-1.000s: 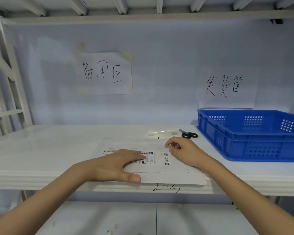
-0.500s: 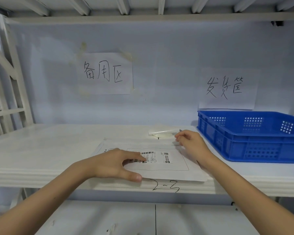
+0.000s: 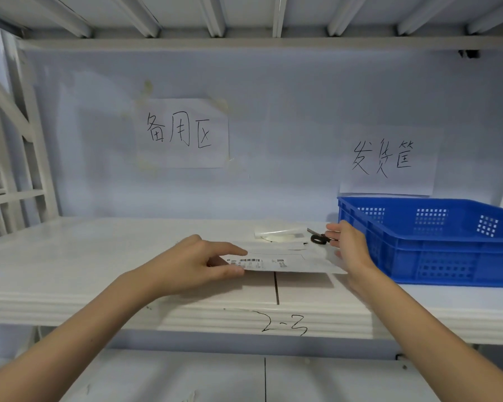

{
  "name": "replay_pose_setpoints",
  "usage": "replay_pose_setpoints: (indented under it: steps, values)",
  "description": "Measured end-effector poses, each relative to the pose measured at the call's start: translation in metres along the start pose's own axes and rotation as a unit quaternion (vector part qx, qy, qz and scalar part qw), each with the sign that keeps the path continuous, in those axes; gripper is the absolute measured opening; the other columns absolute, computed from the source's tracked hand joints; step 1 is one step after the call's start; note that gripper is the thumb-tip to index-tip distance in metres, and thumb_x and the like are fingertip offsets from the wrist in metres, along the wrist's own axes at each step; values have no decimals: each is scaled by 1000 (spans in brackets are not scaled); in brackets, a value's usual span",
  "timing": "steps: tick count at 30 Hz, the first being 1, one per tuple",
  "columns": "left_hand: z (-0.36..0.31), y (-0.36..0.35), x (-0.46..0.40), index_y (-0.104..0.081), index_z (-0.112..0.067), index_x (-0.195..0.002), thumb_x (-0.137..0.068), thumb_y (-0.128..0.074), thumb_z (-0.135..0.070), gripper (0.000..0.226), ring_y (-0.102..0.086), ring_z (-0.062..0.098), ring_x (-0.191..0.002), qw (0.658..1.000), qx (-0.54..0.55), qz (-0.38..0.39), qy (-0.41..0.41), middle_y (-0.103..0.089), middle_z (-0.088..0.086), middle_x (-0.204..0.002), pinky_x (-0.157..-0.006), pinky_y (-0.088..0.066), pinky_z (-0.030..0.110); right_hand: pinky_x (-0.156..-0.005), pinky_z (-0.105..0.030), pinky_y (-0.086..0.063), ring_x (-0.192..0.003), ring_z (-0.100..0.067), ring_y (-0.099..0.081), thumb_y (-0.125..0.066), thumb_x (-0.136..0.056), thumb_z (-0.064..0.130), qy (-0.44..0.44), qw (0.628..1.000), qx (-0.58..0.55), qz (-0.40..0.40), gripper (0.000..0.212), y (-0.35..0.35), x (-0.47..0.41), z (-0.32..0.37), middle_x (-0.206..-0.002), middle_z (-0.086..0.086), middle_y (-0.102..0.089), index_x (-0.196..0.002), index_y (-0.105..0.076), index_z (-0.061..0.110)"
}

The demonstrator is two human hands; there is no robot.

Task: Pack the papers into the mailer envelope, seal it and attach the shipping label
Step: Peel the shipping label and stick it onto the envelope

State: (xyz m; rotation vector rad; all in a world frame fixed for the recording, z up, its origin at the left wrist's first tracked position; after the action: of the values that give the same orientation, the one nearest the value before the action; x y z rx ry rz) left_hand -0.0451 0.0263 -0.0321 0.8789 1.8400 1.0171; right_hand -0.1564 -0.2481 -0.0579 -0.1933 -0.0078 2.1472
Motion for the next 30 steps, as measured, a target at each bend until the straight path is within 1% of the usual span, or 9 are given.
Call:
replay_pose_setpoints:
  steps: [4, 7, 10, 13, 19, 22, 25, 27, 30]
  values:
    - [-4, 15, -3, -64, -45, -120, -93, -56, -50, 28, -55, -5, -59, 998, 30, -52, -13, -73, -18, -74, -60, -38, 9, -85, -35, -41, -116, -32, -53, -35, -101, 24, -14, 999, -44, -26, 39, 2, 4, 1, -133, -17, -57, -128, -56, 6]
    - [0, 30, -7, -70, -42, -104, -97, -57, -38, 15, -56, 3, -61, 990, 59, -125, -13, -65, -20, -62, -59, -37, 13, -94, -36, -43, -115, -26, -55, -36, -102, 35, -28, 995, -94, -18, 42, -6, 10, 4, -138, -14, -53, -132, -51, 10]
    - [3, 46, -7, -68, -37, -88, -101, -51, -36, 21, -56, 10, -68, 979, 61, -192, -42, -66, -10, -74, -63, -40, 23, -110, -41, -38, -129, -29, -48, -30, -104, 46, -44, 992, -110, 32, 54, -20, 17, 3, -145, -12, -45, -144, -40, 11]
    - [5, 60, -3, -65, -36, -86, -102, -47, -40, 25, -57, 8, -70, 964, 70, -253, -50, -66, -11, -78, -65, -41, 22, -116, -44, -30, -139, -31, -38, -34, -99, 56, -57, 989, -88, 102, 68, -37, 23, 1, -155, -14, -34, -149, -33, 9]
    - [-5, 75, 4, -64, -36, -86, -105, -45, -29, 27, -59, -5, -70, 902, 156, -400, -30, -68, -23, -80, -60, -41, 10, -119, -42, -24, -143, -19, -31, -55, -58, 88, -25, 974, 4, 227, 117, -68, 26, -3, -161, 3, -21, -155, -13, 36]
    - [-8, 73, 5, -64, -30, -86, -106, -44, -28, 29, -61, -2, -66, 862, 216, -458, -25, -67, -23, -74, -58, -44, 11, -116, -42, -29, -135, -20, -41, -58, -68, 79, -4, 969, 13, 246, 105, -76, 27, -3, -151, -1, -42, -154, -18, 34]
    - [-4, 64, 1, -63, -25, -102, -104, -46, -28, 18, -72, 4, -68, 844, 296, -447, -3, -74, -21, -77, -56, -54, 17, -102, -35, -38, -124, -20, -50, -63, -85, 55, 35, 969, 31, 242, 66, -83, 32, 4, -131, 0, -58, -142, -40, 29]
    - [0, 55, -2, -61, -29, -107, -101, -52, -27, 11, -75, 11, -72, 849, 327, -415, 8, -77, -14, -80, -58, -60, 24, -101, -33, -38, -122, -17, -51, -64, -91, 40, 70, 967, 52, 238, 58, -88, 34, 10, -129, 2, -57, -142, -38, 28]
    - [1, 46, -4, -58, -33, -114, -99, -56, -22, 18, -76, 14, -79, 862, 330, -384, -1, -78, -7, -86, -66, -62, 31, -87, -15, -42, -123, -10, -47, -58, -96, 26, 100, 965, 57, 234, 64, -90, 41, 23, -127, 9, -48, -150, -24, 22]
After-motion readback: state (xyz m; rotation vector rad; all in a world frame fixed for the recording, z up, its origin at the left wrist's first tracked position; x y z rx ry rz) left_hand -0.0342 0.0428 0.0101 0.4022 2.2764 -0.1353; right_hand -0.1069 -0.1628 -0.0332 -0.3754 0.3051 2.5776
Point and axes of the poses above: each hand's wrist, its own x-axis away from the middle knuckle, its own y-axis out of the back of the hand, z = x × y, the point moved 5 cm from there along -x, towards the middle knuckle
